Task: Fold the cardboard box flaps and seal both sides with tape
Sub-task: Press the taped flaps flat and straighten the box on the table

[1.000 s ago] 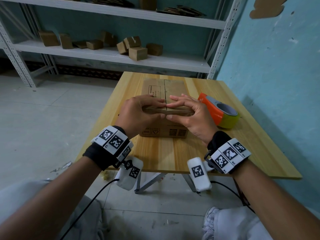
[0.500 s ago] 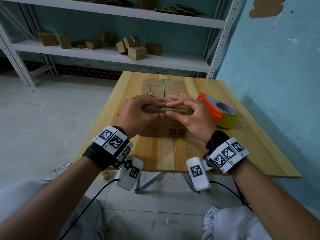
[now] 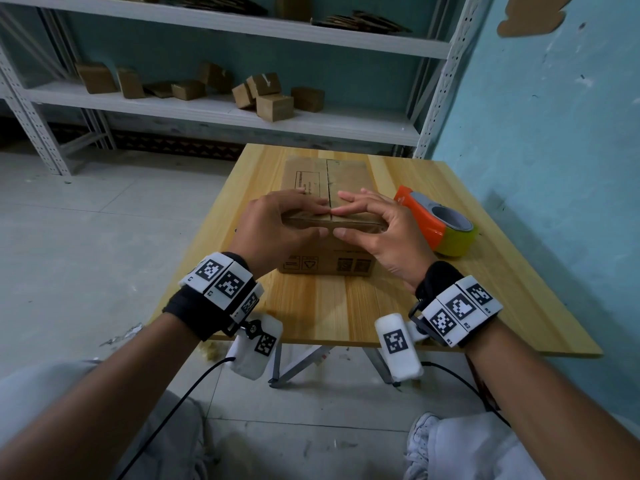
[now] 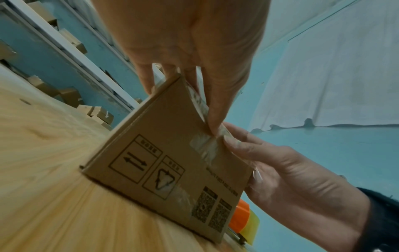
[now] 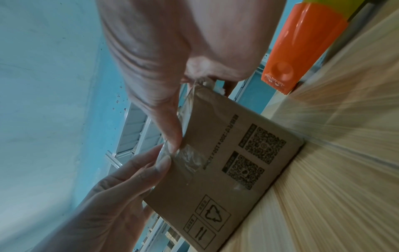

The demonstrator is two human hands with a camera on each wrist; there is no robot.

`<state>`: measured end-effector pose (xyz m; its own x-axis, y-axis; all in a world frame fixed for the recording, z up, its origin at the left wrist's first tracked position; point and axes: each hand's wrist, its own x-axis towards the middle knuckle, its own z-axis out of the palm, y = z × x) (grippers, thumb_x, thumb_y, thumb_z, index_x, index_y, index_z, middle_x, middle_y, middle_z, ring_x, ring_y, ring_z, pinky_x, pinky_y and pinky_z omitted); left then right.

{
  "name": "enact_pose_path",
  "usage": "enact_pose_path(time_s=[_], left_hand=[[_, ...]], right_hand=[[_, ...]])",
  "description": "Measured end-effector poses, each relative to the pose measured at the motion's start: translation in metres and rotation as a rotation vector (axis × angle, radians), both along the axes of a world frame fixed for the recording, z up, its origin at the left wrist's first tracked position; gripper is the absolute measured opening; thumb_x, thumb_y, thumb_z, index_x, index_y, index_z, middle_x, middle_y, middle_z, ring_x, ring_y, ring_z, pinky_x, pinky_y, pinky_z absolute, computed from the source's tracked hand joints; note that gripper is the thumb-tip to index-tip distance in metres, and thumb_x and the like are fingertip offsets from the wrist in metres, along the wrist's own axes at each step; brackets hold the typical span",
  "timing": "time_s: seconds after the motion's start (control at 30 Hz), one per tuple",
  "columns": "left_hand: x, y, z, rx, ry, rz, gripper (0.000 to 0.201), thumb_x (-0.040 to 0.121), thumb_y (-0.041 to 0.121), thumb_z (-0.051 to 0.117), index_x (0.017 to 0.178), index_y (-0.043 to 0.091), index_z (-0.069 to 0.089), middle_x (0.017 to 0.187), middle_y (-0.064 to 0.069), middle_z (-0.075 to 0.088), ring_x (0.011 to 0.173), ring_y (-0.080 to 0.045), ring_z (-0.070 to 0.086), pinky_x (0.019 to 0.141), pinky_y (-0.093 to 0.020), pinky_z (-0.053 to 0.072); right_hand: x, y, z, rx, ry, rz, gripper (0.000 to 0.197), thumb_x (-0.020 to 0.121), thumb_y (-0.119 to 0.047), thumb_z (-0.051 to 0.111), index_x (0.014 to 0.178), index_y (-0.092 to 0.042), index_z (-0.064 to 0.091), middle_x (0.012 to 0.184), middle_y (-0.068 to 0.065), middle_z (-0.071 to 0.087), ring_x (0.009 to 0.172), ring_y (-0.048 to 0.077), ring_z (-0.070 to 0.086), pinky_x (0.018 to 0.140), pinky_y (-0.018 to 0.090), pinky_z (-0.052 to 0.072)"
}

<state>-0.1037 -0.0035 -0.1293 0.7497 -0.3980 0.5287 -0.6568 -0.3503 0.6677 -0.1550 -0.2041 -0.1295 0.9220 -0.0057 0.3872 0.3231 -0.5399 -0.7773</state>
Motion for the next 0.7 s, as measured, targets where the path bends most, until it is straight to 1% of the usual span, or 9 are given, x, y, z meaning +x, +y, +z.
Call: enact_pose_path(time_s=[0.17, 0.3, 0.37, 0.5, 0.53, 0.63, 0.7], left_hand=[[0.003, 0.007, 0.004, 0.046, 0.049, -0.052, 0.036, 0.078, 0.017, 0.076, 0.112, 0.024, 0.070, 0.121, 0.014, 0.064, 0.127, -0.001, 0.045, 0.107, -0.026, 0.038], [0.005, 0.011, 0.005, 0.060, 0.100, -0.092, 0.037, 0.080, 0.013, 0.074, 0.114, 0.026, 0.069, 0.122, 0.019, 0.063, 0.129, 0.003, 0.041, 0.104, -0.017, 0.033], [0.006, 0.013, 0.006, 0.061, 0.131, -0.113, 0.038, 0.080, 0.012, 0.073, 0.115, 0.027, 0.068, 0.123, 0.020, 0.062, 0.131, 0.003, 0.040, 0.104, -0.018, 0.033], [0.008, 0.018, 0.009, 0.076, 0.178, -0.165, 0.041, 0.082, 0.008, 0.070, 0.117, 0.029, 0.067, 0.128, 0.021, 0.059, 0.134, 0.003, 0.035, 0.107, -0.024, 0.033], [0.008, 0.019, 0.009, 0.078, 0.191, -0.180, 0.042, 0.082, 0.007, 0.069, 0.118, 0.029, 0.066, 0.129, 0.021, 0.058, 0.135, 0.003, 0.034, 0.106, -0.023, 0.033], [0.009, 0.021, 0.009, 0.088, 0.208, -0.210, 0.043, 0.083, 0.004, 0.067, 0.119, 0.029, 0.065, 0.130, 0.022, 0.056, 0.135, 0.004, 0.032, 0.101, -0.016, 0.032], [0.009, 0.020, 0.008, 0.088, 0.185, -0.200, 0.045, 0.083, 0.002, 0.067, 0.119, 0.028, 0.065, 0.130, 0.022, 0.057, 0.135, 0.004, 0.033, 0.103, -0.017, 0.032]], right_hand=[[-0.001, -0.006, 0.003, -0.012, 0.033, 0.050, 0.033, 0.081, -0.015, 0.077, 0.112, -0.027, 0.072, 0.138, -0.017, 0.056, 0.142, 0.001, 0.028, 0.121, 0.044, 0.017], [-0.001, -0.009, 0.003, -0.013, 0.057, 0.087, 0.036, 0.082, -0.013, 0.075, 0.115, -0.029, 0.071, 0.139, -0.020, 0.054, 0.142, -0.002, 0.025, 0.121, 0.044, 0.015], [-0.001, -0.011, 0.004, -0.003, 0.066, 0.102, 0.037, 0.082, -0.012, 0.075, 0.116, -0.028, 0.070, 0.138, -0.021, 0.054, 0.142, -0.003, 0.025, 0.122, 0.046, 0.014], [-0.001, -0.015, 0.005, 0.003, 0.077, 0.135, 0.039, 0.083, -0.010, 0.073, 0.118, -0.026, 0.069, 0.139, -0.021, 0.053, 0.143, -0.003, 0.023, 0.122, 0.045, 0.014], [-0.001, -0.016, 0.005, 0.003, 0.082, 0.144, 0.039, 0.083, -0.010, 0.073, 0.119, -0.025, 0.069, 0.140, -0.021, 0.053, 0.143, -0.003, 0.023, 0.122, 0.045, 0.013], [-0.001, -0.020, 0.006, -0.014, 0.096, 0.172, 0.043, 0.082, -0.009, 0.074, 0.122, -0.024, 0.067, 0.142, -0.020, 0.051, 0.144, -0.002, 0.021, 0.122, 0.044, 0.013], [0.000, -0.020, 0.005, -0.031, 0.088, 0.170, 0.045, 0.082, -0.006, 0.073, 0.123, -0.024, 0.067, 0.142, -0.019, 0.051, 0.144, -0.001, 0.022, 0.122, 0.043, 0.013]])
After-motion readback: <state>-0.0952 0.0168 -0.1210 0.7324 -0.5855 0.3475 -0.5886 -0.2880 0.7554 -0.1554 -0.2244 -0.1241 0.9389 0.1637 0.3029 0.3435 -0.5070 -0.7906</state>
